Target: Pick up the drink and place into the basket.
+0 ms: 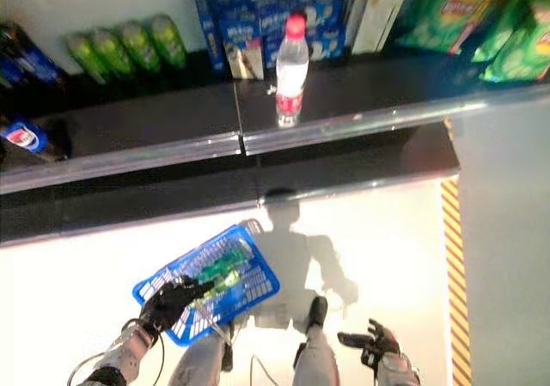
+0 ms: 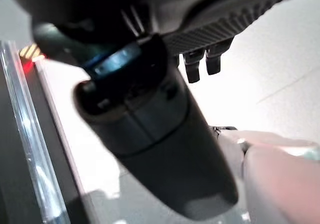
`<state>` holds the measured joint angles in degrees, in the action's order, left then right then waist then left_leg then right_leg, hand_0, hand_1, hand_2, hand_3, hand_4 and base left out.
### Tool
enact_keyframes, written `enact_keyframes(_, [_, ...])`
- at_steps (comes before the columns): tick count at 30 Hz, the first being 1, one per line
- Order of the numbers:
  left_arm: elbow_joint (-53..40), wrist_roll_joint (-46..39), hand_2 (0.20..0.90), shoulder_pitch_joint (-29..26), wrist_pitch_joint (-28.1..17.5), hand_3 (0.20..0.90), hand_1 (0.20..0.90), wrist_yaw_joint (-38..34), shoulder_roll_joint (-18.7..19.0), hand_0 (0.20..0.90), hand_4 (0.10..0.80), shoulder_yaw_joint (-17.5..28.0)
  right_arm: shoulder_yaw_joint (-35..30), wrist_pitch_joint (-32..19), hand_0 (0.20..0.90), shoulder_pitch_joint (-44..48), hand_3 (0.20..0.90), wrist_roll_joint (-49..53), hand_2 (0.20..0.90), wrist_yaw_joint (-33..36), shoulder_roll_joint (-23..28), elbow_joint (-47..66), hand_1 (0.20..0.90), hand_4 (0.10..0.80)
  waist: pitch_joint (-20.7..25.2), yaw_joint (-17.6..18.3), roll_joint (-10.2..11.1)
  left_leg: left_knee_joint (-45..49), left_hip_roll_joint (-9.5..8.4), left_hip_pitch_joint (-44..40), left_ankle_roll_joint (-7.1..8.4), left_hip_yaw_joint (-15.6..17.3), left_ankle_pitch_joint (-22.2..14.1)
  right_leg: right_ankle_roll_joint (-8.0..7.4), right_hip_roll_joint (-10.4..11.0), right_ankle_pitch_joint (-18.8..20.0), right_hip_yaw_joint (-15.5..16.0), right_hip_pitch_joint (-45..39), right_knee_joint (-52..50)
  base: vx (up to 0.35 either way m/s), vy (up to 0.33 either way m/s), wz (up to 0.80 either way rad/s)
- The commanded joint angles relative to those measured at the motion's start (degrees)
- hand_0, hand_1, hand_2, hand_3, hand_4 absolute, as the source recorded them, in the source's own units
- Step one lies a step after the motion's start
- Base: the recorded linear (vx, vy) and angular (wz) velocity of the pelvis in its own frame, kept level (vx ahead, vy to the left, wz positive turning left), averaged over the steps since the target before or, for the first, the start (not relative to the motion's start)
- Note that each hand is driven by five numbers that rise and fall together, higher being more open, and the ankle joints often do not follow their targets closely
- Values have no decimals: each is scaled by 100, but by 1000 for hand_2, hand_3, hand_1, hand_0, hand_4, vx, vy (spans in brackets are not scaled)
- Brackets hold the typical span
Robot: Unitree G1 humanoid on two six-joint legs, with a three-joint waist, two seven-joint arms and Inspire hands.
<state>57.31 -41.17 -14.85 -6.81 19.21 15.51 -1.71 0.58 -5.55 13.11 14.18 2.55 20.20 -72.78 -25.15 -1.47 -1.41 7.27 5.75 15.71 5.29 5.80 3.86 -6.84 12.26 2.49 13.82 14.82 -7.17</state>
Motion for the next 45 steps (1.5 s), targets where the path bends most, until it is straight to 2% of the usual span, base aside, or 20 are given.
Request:
enact_keyframes(1, [-93,-238,300,573,-247,200,300,29,551,300,100,-154,149,-152,900,-462,900,355,900,186,329,71,900,800,81,-142,353,1761,63,492,-180,-40,-1100,126,95,-496,-372,679,-1468,-78,-45,38])
enact_keyframes(4, [-75,-239,300,607,-259,200,300,20,578,300,100,-146,140,-212,900,-481,900,334,900,203,346,103,900,800,55,-152,359,2055,74,632,-224,-67,-1275,163,89,-685,-435,830,-1836,-11,-34,14])
enact_keyframes(6, [2,-219,300,661,-341,200,300,70,636,300,100,-80,81,-631,900,-464,900,471,900,278,390,170,900,800,11,-204,362,2863,27,1147,-339,-157,-1660,275,130,-1084,-509,1299,-2770,-3,-107,16])
enact_keyframes(8, [-40,-175,300,698,-367,200,300,132,625,300,100,-93,36,-833,900,-415,900,494,900,335,403,289,900,800,-16,-218,335,3034,2,1284,-332,-215,-1710,295,127,-1162,-551,1451,-3006,8,-56,17])
enact_keyframes(11, [-164,-249,300,742,-389,200,300,137,618,300,100,-207,61,-1139,900,-309,900,658,900,381,428,563,900,800,-33,-234,288,3045,-25,1344,-344,-270,-1682,295,119,-1179,-591,1560,-3123,6,-29,12])
enact_keyframes(13, [-282,-326,300,805,-416,200,300,110,621,300,100,-295,117,-1340,900,-258,900,732,900,451,481,1151,900,800,-47,-232,260,3019,-46,1342,-358,-288,-1640,288,129,-1161,-578,1604,-3168,2,-31,12])
enact_keyframes(17, [-357,-362,300,867,-414,200,300,79,630,300,100,-314,205,-1404,900,-260,900,772,900,446,530,1707,900,800,-38,-228,254,2999,-52,1334,-354,-297,-1603,286,146,-1137,-554,1608,-3166,0,0,0])
enact_keyframes(18, [-462,-365,300,979,-386,200,300,54,653,300,100,-302,309,-1412,900,-317,900,788,900,473,598,2533,900,800,-32,-213,260,2968,-49,1306,-340,-308,-1561,280,168,-1113,-523,1586,-3152,5,-21,5])
enact_keyframes(19, [-518,-355,300,1027,-366,200,300,37,660,300,100,-298,338,-1368,900,-360,900,735,900,520,615,2888,900,800,-31,-204,265,2967,-48,1298,-335,-308,-1551,280,174,-1109,-513,1578,-3154,8,-27,9])
enact_keyframes(23, [-656,-333,300,1251,-325,200,300,51,674,300,100,-266,467,-1523,900,-560,900,240,900,561,747,4273,900,800,-16,-137,284,2968,-5,1261,-303,-271,-1505,274,212,-1099,-490,1557,-3176,9,1,4])
enact_keyframes(26, [-749,-297,300,1402,-355,200,300,72,634,300,100,-307,590,-1826,900,-559,900,-932,900,709,974,5395,900,800,-38,-118,277,2962,8,1272,-287,-268,-1443,252,244,-1076,-480,1582,-3202,-10,12,4])
enact_keyframes(28, [-744,-321,300,1437,-370,200,300,101,645,300,100,-322,669,-1807,900,-497,900,-1026,900,690,1187,5823,900,800,-56,-124,274,2951,15,1257,-272,-267,-1416,237,250,-1066,-485,1569,-3196,-9,7,2])
enact_keyframes(32, [-650,-390,300,1420,-433,200,300,158,673,300,100,-369,796,-2000,900,-318,900,-1080,900,723,1517,6505,900,800,-110,-144,268,2922,42,1231,-221,-270,-1359,204,246,-1050,-493,1523,-3149,0,0,0])
enact_keyframes(45, [-541,-389,300,1389,-433,200,300,279,682,300,100,-459,660,-1890,900,448,900,-1030,900,812,1975,7735,900,800,-293,-203,224,2897,76,1112,-125,-291,-1160,217,204,-1004,-408,1220,-2930,13,5,1])
